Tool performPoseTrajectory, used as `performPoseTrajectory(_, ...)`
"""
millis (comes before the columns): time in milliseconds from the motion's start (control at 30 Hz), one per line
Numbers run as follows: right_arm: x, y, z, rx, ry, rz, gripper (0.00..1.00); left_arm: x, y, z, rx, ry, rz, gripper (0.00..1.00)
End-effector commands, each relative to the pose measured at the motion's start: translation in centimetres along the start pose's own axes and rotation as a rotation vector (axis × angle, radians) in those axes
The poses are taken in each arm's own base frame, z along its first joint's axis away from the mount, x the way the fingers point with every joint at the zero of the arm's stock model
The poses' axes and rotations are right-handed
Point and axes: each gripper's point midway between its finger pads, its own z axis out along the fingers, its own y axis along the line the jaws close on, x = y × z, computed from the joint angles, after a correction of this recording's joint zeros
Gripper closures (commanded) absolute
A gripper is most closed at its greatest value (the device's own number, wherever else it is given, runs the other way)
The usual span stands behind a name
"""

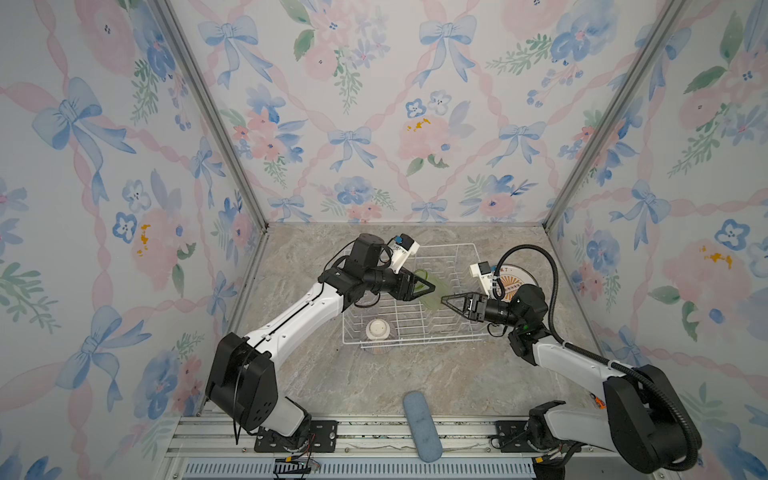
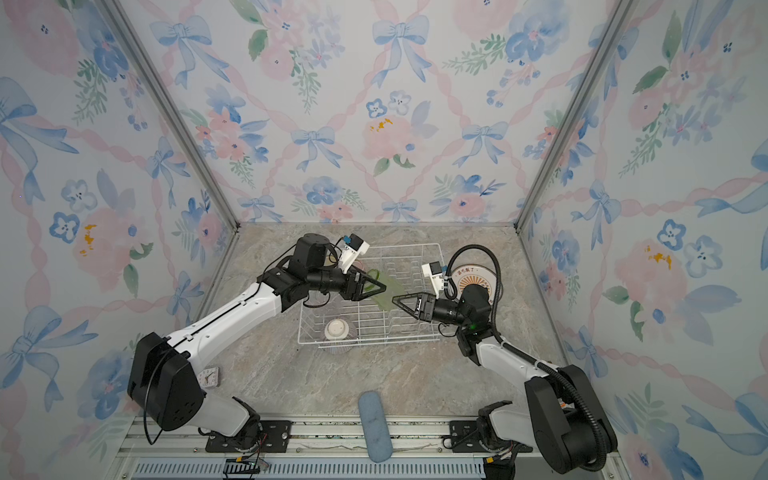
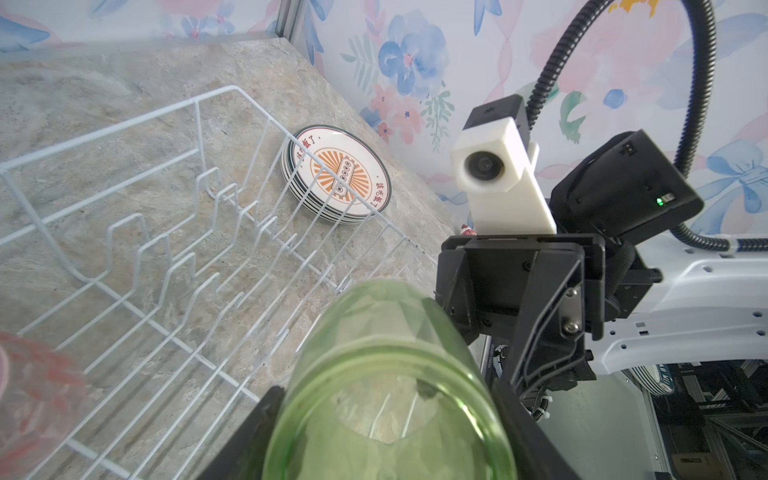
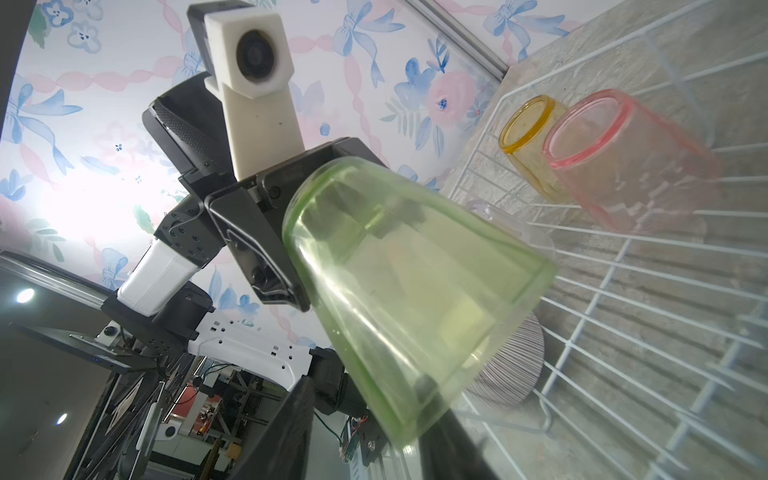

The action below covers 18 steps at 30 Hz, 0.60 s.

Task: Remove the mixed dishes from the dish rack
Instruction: 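Lift the green glass with the left gripper while the right gripper approaches, then close the right gripper on the green glass held by the left gripper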

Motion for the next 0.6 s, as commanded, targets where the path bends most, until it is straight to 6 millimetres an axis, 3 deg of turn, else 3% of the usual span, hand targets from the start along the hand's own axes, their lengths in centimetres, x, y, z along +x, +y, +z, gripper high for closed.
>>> performPoseTrajectory(0,-0.9,2.3,0.5,-0.082,-0.003,-0.05,0.59,-1.9,-1.8,-1.2,0.077,-0.089,0.029,0.58)
performPoseTrajectory(200,-2.0,4.0,0.7,-0.188,-0.034,-0.048,0.65,-2.3,-2.8,-1.4,0.162,-0.147,0.031,0.57)
performPoseTrajectory(333,-2.1,3.8,1.4,-0.207,-0.025,-0.02,0.71,-2.2,-2.7,-1.4,0.17,-0.153,0.023,0.57)
performPoseTrajectory(567,-2.3,4.6,1.6,-0.224,-0.025,-0.038,0.74,-2.1,-2.3,-1.5,0.174,-0.163,0.014,0.57)
